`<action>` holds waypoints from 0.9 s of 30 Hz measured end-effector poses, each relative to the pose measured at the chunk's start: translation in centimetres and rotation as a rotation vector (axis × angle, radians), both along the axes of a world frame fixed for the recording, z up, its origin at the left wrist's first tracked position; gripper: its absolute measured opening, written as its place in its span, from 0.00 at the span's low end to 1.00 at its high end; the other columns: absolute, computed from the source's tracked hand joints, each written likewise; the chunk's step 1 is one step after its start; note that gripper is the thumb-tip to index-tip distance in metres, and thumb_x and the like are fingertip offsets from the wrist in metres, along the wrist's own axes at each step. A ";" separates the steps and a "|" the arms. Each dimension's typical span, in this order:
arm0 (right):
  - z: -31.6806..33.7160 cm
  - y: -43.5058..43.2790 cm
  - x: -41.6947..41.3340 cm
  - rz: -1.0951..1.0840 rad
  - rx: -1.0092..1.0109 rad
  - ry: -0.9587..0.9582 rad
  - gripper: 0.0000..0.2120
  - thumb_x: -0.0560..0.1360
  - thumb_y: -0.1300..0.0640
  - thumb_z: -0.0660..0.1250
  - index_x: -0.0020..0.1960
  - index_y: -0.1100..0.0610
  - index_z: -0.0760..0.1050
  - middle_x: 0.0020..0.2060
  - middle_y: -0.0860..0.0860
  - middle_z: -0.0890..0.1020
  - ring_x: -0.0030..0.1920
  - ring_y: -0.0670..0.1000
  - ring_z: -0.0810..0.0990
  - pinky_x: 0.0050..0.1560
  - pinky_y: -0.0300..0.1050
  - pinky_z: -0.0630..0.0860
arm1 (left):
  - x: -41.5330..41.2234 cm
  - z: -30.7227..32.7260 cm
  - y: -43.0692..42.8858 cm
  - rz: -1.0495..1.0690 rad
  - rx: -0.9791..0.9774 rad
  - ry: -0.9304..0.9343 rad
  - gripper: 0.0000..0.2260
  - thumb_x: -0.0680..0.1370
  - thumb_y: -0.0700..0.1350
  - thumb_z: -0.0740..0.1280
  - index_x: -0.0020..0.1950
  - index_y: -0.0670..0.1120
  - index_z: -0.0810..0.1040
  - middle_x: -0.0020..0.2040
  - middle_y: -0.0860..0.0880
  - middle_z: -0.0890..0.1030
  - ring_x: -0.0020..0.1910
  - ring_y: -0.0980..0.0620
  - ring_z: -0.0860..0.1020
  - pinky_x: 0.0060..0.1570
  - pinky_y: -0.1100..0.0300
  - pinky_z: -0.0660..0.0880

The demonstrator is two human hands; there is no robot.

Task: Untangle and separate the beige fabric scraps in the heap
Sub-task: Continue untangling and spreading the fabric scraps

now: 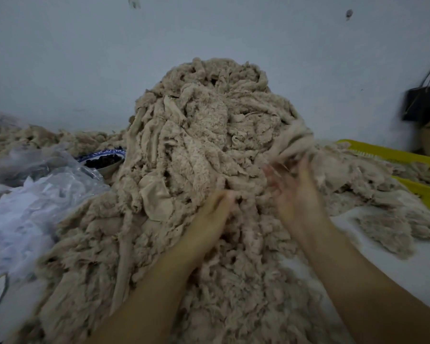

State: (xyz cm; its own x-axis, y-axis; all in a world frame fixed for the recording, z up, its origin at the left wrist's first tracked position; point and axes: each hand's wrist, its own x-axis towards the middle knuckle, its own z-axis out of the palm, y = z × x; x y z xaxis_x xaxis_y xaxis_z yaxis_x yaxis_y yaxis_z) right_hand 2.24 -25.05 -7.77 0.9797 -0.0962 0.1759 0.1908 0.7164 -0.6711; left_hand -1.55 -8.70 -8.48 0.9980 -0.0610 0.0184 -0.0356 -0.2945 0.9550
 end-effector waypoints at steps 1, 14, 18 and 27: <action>-0.2 -0.6 0.3 0.015 0.025 0.042 0.29 0.71 0.35 0.64 0.61 0.55 0.74 0.53 0.53 0.83 0.49 0.50 0.86 0.45 0.40 0.81 | 0.0 -0.6 0.4 -0.047 0.202 -0.017 0.19 0.83 0.59 0.57 0.73 0.55 0.68 0.69 0.57 0.74 0.58 0.60 0.74 0.51 0.68 0.69; -4.2 1.5 0.0 -0.044 -1.649 -0.005 0.13 0.80 0.45 0.64 0.53 0.56 0.73 0.45 0.51 0.76 0.40 0.48 0.74 0.38 0.43 0.69 | 1.8 -2.2 5.1 0.374 0.538 -0.095 0.11 0.81 0.36 0.59 0.59 0.40 0.78 0.59 0.40 0.80 0.55 0.43 0.77 0.57 0.49 0.76; -3.6 1.7 -0.6 -0.111 -1.357 -0.103 0.13 0.80 0.50 0.62 0.43 0.58 0.68 0.33 0.47 0.68 0.29 0.42 0.66 0.28 0.32 0.63 | 1.2 -1.7 5.7 0.513 0.507 -0.244 0.15 0.81 0.35 0.58 0.63 0.45 0.79 0.65 0.44 0.75 0.64 0.42 0.72 0.63 0.49 0.72; -1.5 3.5 -2.7 -0.163 -1.231 -0.350 0.06 0.77 0.53 0.65 0.44 0.44 0.69 0.32 0.40 0.75 0.30 0.40 0.71 0.29 0.34 0.67 | -0.7 -0.5 0.9 -0.036 -0.153 -0.008 0.20 0.73 0.72 0.62 0.42 0.61 0.86 0.45 0.58 0.86 0.47 0.61 0.83 0.47 0.64 0.78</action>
